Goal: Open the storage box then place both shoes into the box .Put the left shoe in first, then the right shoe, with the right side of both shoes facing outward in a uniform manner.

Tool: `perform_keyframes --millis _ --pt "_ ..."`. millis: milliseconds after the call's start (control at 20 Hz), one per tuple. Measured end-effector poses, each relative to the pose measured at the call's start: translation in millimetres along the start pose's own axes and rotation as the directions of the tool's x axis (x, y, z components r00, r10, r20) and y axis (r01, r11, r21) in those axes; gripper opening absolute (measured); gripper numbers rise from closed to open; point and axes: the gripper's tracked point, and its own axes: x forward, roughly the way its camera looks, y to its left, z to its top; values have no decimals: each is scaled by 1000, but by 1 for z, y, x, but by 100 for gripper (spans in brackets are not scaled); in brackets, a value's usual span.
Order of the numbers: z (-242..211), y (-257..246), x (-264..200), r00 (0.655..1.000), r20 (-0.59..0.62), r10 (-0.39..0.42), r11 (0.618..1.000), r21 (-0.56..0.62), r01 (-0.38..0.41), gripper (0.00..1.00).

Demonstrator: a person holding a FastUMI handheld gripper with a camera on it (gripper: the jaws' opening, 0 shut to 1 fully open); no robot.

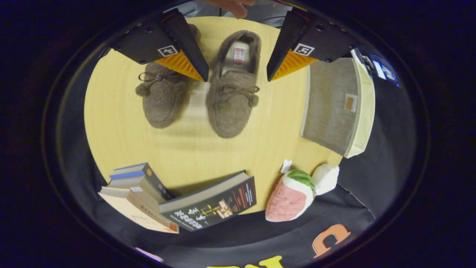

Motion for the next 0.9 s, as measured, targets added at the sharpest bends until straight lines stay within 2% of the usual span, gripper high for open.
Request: perform_keyframes --millis 150,200,250,350,450,650,750,850,900 --pt "-24 -16 20 998 -60 6 1000 -1 -6 94" --pt "-26 -21 24 998 -59 -6 1000 -6 6 94" --pt "-26 -27 27 998 -53 -32 999 -12 31 90" --pt "-23 -35 30 996 -35 -79 997 -16 79 71" --pt "-23 -34 34 995 -33 -91 996 -24 91 52" --pt "-23 -32 42 994 -30 -106 994 -11 106 47" --pt "-27 -21 43 998 -40 -53 998 33 54 32" --pt "-25 -20 49 998 -44 -35 995 96 39 17" --pt "-25 -19 46 999 -44 -21 994 106 25 19"
